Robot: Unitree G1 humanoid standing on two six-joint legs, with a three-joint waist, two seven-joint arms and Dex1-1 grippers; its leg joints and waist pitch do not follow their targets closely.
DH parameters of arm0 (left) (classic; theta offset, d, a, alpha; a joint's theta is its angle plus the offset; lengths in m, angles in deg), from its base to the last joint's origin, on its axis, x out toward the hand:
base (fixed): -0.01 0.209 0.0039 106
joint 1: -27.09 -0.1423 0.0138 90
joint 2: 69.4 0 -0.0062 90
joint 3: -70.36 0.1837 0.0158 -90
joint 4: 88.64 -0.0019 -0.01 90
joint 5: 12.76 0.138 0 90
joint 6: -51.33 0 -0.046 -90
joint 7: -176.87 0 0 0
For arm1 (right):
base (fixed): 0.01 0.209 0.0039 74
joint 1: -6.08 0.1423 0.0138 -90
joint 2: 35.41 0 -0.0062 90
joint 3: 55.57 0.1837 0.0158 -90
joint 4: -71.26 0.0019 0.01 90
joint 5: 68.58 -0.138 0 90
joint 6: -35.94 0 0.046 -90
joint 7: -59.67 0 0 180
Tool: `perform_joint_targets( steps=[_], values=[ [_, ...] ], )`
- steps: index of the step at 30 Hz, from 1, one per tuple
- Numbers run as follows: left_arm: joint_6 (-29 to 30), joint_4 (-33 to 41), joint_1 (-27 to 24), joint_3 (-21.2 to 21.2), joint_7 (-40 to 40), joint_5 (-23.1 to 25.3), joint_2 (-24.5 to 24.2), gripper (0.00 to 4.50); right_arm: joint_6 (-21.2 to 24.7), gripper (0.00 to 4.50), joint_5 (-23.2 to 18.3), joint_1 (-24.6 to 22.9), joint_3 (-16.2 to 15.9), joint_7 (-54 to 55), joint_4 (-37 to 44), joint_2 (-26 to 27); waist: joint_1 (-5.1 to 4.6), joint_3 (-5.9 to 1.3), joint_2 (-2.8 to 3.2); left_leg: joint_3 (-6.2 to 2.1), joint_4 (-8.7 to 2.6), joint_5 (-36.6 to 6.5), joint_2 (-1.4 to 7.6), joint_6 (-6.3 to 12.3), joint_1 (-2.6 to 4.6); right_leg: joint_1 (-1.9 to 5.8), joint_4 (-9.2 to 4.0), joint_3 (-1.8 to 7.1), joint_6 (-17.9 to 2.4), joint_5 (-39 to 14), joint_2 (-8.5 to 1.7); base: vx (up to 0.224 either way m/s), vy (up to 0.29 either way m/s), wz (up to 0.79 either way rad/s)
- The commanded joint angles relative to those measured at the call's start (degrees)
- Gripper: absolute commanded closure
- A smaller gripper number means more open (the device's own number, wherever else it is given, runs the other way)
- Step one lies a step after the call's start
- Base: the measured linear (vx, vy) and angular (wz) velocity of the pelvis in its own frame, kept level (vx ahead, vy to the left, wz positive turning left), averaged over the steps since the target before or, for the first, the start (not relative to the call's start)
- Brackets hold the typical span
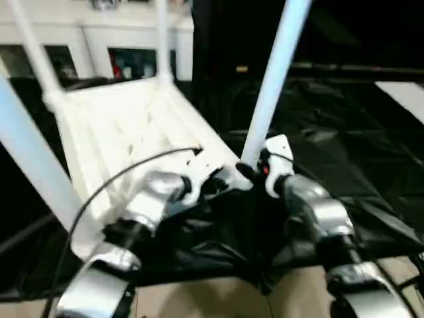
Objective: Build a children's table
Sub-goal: Rotate leg to tighten
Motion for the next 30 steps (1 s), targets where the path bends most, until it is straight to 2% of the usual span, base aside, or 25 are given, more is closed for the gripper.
perform_joint_targets(
  steps=[1,2,3,4,5,7,9,10,12,13,14,15,16,17,18,19,21,22,24,27,28,30],
  values=[
    [-0.86,-0.14,1.13,5.08,-2.57,-1.33,6.54,4.5,0.77,2.44,-0.55,1.2,-3.87,-1.62,-3.14,5.13,-0.41,-2.56,0.37,-0.02,-3.83,-28.76,-1.09,-0.31,0.63,1.31,-6.51,-0.38,-1.58,-38.32,-1.47,0.0,0.0,0.0],
    [-1.01,-0.12,1.07,5.14,-2.72,-1.21,6.37,4.5,0.73,2.44,-1.03,1.21,-3.55,-1.99,-2.99,5.27,-0.53,-2.55,0.56,-0.19,-4.08,-29.34,-0.93,-0.23,0.59,1.55,-6.6,-0.53,-1.71,-37.6,-1.55,0.0,0.0,0.0],
    [-1.03,-0.13,1.02,5.17,-2.74,-1.04,6.09,4.5,0.74,1.89,-1.64,1.29,-3.04,-2.19,-2.97,5.34,-0.56,-2.59,0.65,-0.27,-4.16,-29.54,-0.89,-0.19,0.6,1.65,-6.62,-0.58,-1.89,-37.02,-1.57,0.0,0.0,0.0],
    [-1.08,-0.16,1.0,5.11,-2.86,-1.01,5.79,4.5,0.95,1.76,-1.92,1.24,-2.82,-2.58,-2.82,5.1,-0.63,-2.58,0.72,-0.45,-4.47,-30.25,-0.68,-0.21,0.63,1.8,-6.47,-0.59,-2.82,-34.92,-1.6,0.0,0.0,0.0],
    [-1.08,-0.16,1.0,5.11,-2.86,-1.01,5.79,4.5,0.95,1.76,-1.92,1.24,-2.82,-2.58,-2.82,5.1,-0.63,-2.58,0.72,-0.45,-4.47,-30.25,-0.68,-0.21,0.63,1.8,-6.47,-0.59,-2.82,-34.92,-1.6,0.0,0.0,0.0],
    [-1.25,-0.28,0.93,4.68,-3.37,-0.95,4.75,4.5,1.12,1.68,-1.92,0.93,-2.84,-3.87,-2.27,3.91,-0.57,-2.71,0.72,-0.44,-4.68,-30.03,-0.51,-0.17,0.63,2.01,-6.2,-0.45,-4.2,-32.17,-1.81,0.0,0.0,0.0],
    [-1.28,0.05,0.74,4.61,-4.81,-1.04,3.58,4.5,1.32,1.37,-1.6,0.39,-3.6,-5.88,-1.03,2.31,-0.44,-2.67,0.65,-0.28,-4.66,-30.02,-0.52,-0.14,0.81,1.77,-6.09,-0.22,-4.97,-31.23,-1.8,0.0,0.0,0.0],
    [-1.79,0.73,0.41,4.88,-7.03,-1.18,2.2,4.5,1.68,1.37,-1.57,-0.43,-4.5,-8.76,0.89,0.38,-0.35,-2.75,0.38,-0.16,-4.6,-29.46,-0.52,0.11,0.74,1.92,-5.95,-0.1,-5.22,-30.72,-1.81,0.0,0.0,0.0],
    [-2.17,1.16,0.19,5.06,-8.33,-1.2,1.44,4.5,1.8,1.29,-1.51,-0.87,-4.91,-10.44,1.89,-0.64,0.02,-2.8,0.43,-0.06,-4.69,-28.16,-0.45,0.51,0.57,2.13,-5.79,0.14,-5.5,-29.27,-1.85,0.0,0.0,0.0],
    [-2.22,2.58,-0.42,5.46,-11.93,-1.41,-1.0,4.5,2.46,1.29,-1.88,-2.36,-6.05,-15.43,5.37,-3.94,0.5,-2.99,0.31,0.23,-4.75,-25.47,-0.28,0.76,0.37,2.38,-5.13,0.6,-7.06,-25.19,-1.91,0.0,0.0,0.0],
    [-2.42,3.32,-0.78,5.79,-13.96,-1.57,-2.21,4.5,2.83,1.29,-2.15,-3.1,-6.49,-17.67,7.03,-5.58,0.68,-3.03,0.27,0.29,-4.76,-24.56,-0.22,0.98,0.3,2.54,-4.92,0.71,-7.44,-23.86,-1.9,0.0,0.0,0.0],
    [-2.25,3.86,-1.03,6.02,-15.2,-1.62,-3.08,4.5,3.14,1.29,-2.39,-3.7,-6.81,-19.35,8.33,-6.86,0.87,-3.07,0.31,0.4,-4.76,-23.7,-0.12,1.18,0.29,2.57,-4.69,0.87,-7.95,-22.43,-1.94,0.0,0.0,0.0],
    [-2.13,4.16,-1.17,6.17,-15.85,-1.63,-3.53,4.5,3.32,1.29,-2.53,-4.03,-6.95,-20.24,9.03,-7.57,1.27,-3.16,0.33,0.83,-4.55,-21.76,-0.04,1.45,0.57,2.24,-4.29,1.22,-9.61,-19.16,-1.87,0.0,0.0,0.0],
    [-2.25,4.22,-1.18,6.21,-16.38,-1.43,-4.39,4.5,3.38,1.29,-2.75,-4.79,-7.37,-22.31,10.53,-9.35,1.29,-3.16,0.2,0.94,-4.46,-21.09,-0.1,1.45,0.44,2.27,-4.05,1.36,-10.08,-18.3,-1.8,0.051,-0.034,0.1],
    [-2.25,4.22,-1.18,6.21,-16.4,-1.43,-4.42,4.5,3.38,1.29,-2.76,-4.82,-7.39,-22.38,10.58,-9.41,1.6,-3.11,0.04,1.05,-4.38,-20.55,-0.17,1.52,0.38,2.36,-3.94,1.44,-10.16,-17.99,-1.65,0.0,0.0,0.0],
    [-2.64,3.98,-0.95,6.36,-16.72,-0.54,-5.71,4.5,3.35,1.29,-2.94,-5.93,-7.87,-25.57,12.85,-12.26,1.88,-2.95,-0.09,1.42,-4.18,-20.81,-0.23,1.77,0.82,1.83,-3.99,1.79,-10.34,-18.97,-1.57,0.0,0.0,0.0],
    [-2.57,3.48,-0.53,6.19,-16.34,-0.04,-6.14,4.5,3.75,1.29,-3.12,-6.53,-7.86,-27.42,14.14,-13.86,2.27,-3.06,-0.07,1.36,-4.17,-19.33,-0.25,1.74,0.29,2.47,-3.52,1.98,-9.63,-19.24,-1.58,0.0,0.0,0.0],
    [-2.9,3.23,-0.28,6.04,-16.08,-0.01,-6.15,4.5,3.61,1.29,-3.16,-6.79,-7.91,-28.23,14.72,-14.49,2.67,-3.24,0.12,1.31,-4.22,-17.12,-0.13,1.53,0.1,2.66,-3.12,2.0,-9.8,-17.06,-1.64,0.0,0.0,0.0],
    [-2.6,3.17,-0.03,5.99,-16.19,-0.24,-6.25,4.05,3.81,1.27,-3.37,-7.11,-8.01,-29.08,15.49,-15.19,2.76,-3.25,0.11,1.3,-4.24,-16.76,-0.11,1.39,0.09,2.71,-3.07,1.98,-9.9,-16.56,-1.65,0.0,0.0,0.0],
    [-0.02,3.51,0.45,6.19,-17.53,-0.93,-6.53,3.94,4.31,1.27,-3.76,-7.72,-8.38,-31.09,16.92,-16.59,3.01,-3.25,0.05,1.28,-4.25,-16.29,-0.15,1.14,-0.01,2.91,-2.89,1.95,-9.81,-16.01,-1.55,0.0,0.0,0.0],
    [-0.28,3.15,0.63,6.18,-16.87,-0.59,-6.42,3.66,4.49,1.27,-3.92,-7.85,-8.46,-31.33,17.35,-16.79,2.97,-3.21,0.28,1.27,-4.3,-16.8,-0.17,0.93,0.08,2.75,-3.06,1.95,-9.64,-17.3,-1.6,0.0,0.0,0.0],
    [-1.1,2.62,0.83,6.18,-15.78,-0.03,-6.3,3.56,4.7,1.27,-4.13,-7.92,-8.55,-31.48,17.69,-16.95,2.9,-3.22,0.15,1.29,-4.26,-17.37,-0.17,0.86,0.07,2.72,-3.17,1.93,-9.48,-17.79,-1.54,0.0,0.0,0.0]
  ],
)
